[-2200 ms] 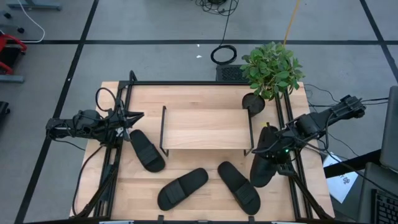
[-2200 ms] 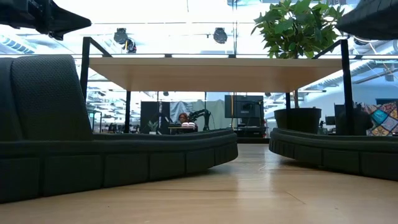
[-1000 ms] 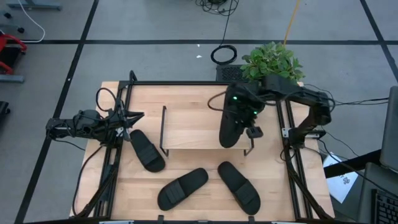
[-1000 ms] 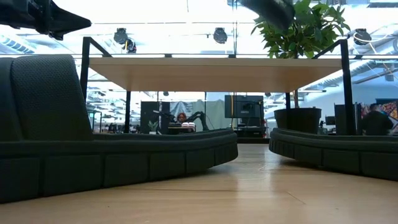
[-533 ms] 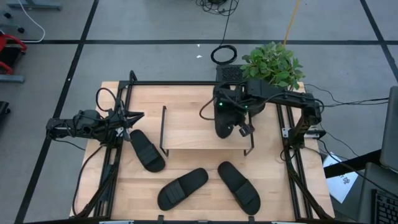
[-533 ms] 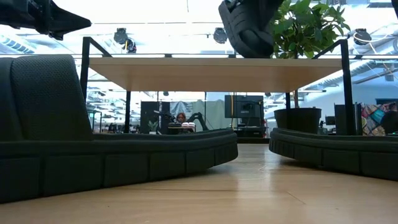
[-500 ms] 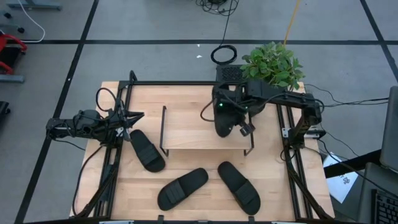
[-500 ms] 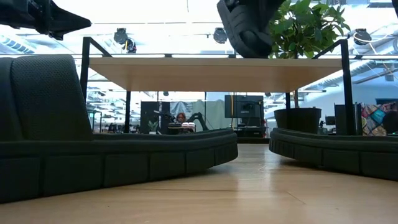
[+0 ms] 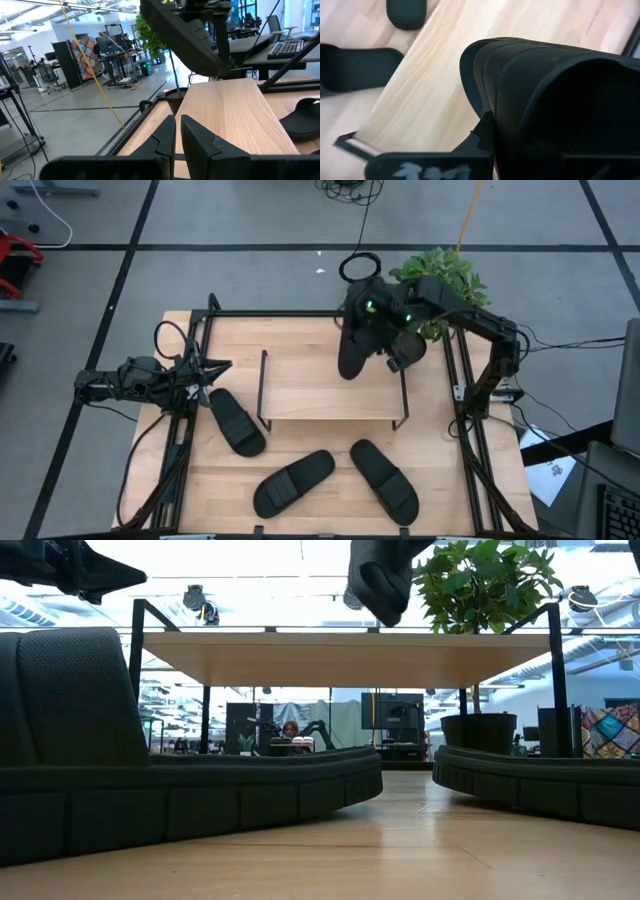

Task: Pick and place slides into the shelf
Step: Put the black slides on the shelf

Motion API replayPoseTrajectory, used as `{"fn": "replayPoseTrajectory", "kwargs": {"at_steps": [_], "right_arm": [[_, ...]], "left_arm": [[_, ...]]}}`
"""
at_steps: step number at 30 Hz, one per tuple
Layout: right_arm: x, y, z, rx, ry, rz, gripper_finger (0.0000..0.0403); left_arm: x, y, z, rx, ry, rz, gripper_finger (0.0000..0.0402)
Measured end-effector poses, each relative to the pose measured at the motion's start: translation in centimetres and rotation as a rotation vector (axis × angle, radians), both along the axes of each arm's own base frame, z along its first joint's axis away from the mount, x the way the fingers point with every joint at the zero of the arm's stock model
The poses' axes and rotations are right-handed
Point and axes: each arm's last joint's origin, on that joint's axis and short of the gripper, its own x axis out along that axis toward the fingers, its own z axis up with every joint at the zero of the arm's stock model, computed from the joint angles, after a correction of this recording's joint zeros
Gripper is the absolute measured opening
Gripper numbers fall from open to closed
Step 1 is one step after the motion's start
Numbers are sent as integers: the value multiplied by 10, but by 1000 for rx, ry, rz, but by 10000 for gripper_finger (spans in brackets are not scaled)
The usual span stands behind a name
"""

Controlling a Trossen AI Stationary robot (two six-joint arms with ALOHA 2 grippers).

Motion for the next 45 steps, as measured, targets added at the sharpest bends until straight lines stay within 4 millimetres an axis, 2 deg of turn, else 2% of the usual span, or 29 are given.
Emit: {"fn": "replayPoseTrajectory", "kwargs": {"at_steps": [4, 10, 13, 17, 25, 39, 45], "right_arm": [[-9, -13, -1, 142, 24, -49, 3], [-6, -6, -5, 349, 23, -47, 2], [-4, -4, -15, 461, 55, -57, 2], [-1, -4, -38, 534, 183, -175, 2], [2, 9, -78, 487, 374, -219, 2], [4, 11, -81, 590, 390, -238, 2], [12, 11, -94, 619, 453, -299, 2]], "left_arm": [[0, 0, 0, 2, 1, 0, 37], [0, 0, 0, 6, 2, 0, 37], [0, 0, 0, 6, 2, 0, 37], [0, 0, 0, 6, 2, 0, 37], [0, 0, 0, 5, 2, -1, 37], [0, 0, 0, 3, 1, -1, 37], [0, 0, 0, 3, 1, -2, 37]]}}
